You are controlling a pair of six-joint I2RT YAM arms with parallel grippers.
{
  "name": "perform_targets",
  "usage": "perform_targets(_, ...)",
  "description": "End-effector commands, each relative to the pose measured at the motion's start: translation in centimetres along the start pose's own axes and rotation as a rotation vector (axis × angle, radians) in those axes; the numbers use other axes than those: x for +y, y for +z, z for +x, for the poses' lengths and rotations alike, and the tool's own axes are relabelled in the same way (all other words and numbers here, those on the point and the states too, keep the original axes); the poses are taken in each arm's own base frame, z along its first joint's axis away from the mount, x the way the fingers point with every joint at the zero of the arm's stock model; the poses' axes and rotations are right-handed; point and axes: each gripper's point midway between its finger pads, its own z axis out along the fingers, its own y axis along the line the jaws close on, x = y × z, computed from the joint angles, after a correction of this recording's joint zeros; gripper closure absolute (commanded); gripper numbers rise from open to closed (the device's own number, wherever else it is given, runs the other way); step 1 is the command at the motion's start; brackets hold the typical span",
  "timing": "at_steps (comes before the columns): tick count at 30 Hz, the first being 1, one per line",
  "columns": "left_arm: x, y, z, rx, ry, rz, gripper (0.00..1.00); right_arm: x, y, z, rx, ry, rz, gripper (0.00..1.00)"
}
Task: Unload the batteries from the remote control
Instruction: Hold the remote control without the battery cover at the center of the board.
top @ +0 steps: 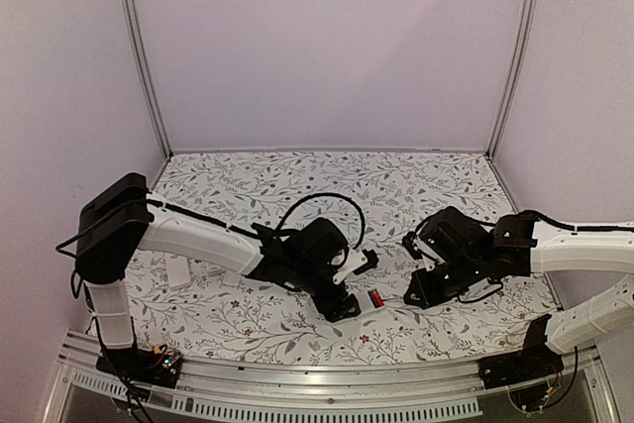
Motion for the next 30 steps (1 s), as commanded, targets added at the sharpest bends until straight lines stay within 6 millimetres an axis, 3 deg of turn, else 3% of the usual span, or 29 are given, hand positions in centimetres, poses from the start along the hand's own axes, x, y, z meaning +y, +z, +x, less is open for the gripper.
perform_targets(1, 0.2, 0.5, 1.6, 0.048, 0.049, -0.04, 0.18, 0.4, -0.2, -0.3, 0.008, -0.024, 0.009, 1.0)
perform_targets(12, -1.6, 1.1, 2.3, 0.065, 0.094, 0.023, 0.18, 0.4, 0.4, -0.2, 0.049, -0.061, 0.034, 1.0)
perform_targets(20, -1.7, 1.8, 3.0, 0.092, 0.102, 0.033, 0.22, 1.5, 0.9, 0.1, 0.076, -0.058, -0.027, 1.0)
perform_targets(30, -1.3, 2.2, 3.8, 0.117, 0.108, 0.008, 0.45, 2.5, 0.3, -0.5, 0.045, -0.007, -0.115, 1.0)
